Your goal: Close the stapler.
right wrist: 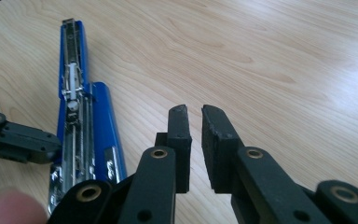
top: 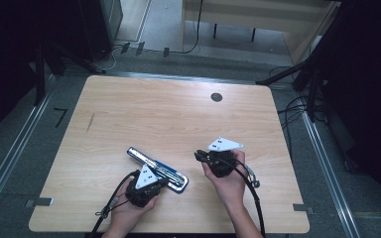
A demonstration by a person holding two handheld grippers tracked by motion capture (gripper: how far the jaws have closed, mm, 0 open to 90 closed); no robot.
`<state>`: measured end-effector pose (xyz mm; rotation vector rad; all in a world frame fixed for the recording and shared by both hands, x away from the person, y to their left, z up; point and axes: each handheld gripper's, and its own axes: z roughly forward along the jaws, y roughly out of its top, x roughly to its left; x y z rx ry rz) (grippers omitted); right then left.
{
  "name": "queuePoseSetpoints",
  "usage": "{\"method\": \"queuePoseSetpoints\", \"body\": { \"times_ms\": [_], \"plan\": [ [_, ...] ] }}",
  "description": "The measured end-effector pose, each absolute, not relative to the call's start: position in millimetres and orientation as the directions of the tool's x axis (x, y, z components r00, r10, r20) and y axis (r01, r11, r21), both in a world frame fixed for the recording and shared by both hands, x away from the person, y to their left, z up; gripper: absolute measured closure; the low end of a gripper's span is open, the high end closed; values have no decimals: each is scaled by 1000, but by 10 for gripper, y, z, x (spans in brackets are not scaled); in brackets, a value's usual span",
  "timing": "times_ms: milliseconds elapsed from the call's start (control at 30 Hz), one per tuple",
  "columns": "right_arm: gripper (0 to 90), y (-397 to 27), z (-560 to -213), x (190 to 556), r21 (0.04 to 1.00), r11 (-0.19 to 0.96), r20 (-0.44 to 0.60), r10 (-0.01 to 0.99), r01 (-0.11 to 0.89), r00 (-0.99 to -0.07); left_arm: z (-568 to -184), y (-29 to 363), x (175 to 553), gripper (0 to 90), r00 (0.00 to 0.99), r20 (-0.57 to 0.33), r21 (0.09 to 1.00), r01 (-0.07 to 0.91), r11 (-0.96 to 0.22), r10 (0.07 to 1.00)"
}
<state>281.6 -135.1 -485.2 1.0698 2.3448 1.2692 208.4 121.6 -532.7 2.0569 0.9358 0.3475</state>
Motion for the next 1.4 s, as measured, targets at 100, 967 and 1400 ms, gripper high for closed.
{"method": "queuePoseSetpoints", "body": {
  "times_ms": [100, 967, 1400],
  "plan": [
    [832, -1439, -4867, 2820, 806, 338, 110, 721, 486, -684, -5326, 1216, 2084, 900, 684, -84, 781, 497, -378, 725],
    [768, -1632, -5200, 2935, 736, 330, 124, 793, 591, -597, -5326, 1217, 2085, 900, 683, -84, 781, 497, -378, 725],
    [708, -1563, -5296, 2972, 711, 325, 116, 820, 624, -560, -5324, 1222, 2082, 900, 684, -82, 780, 497, -380, 725]
  ]
}}
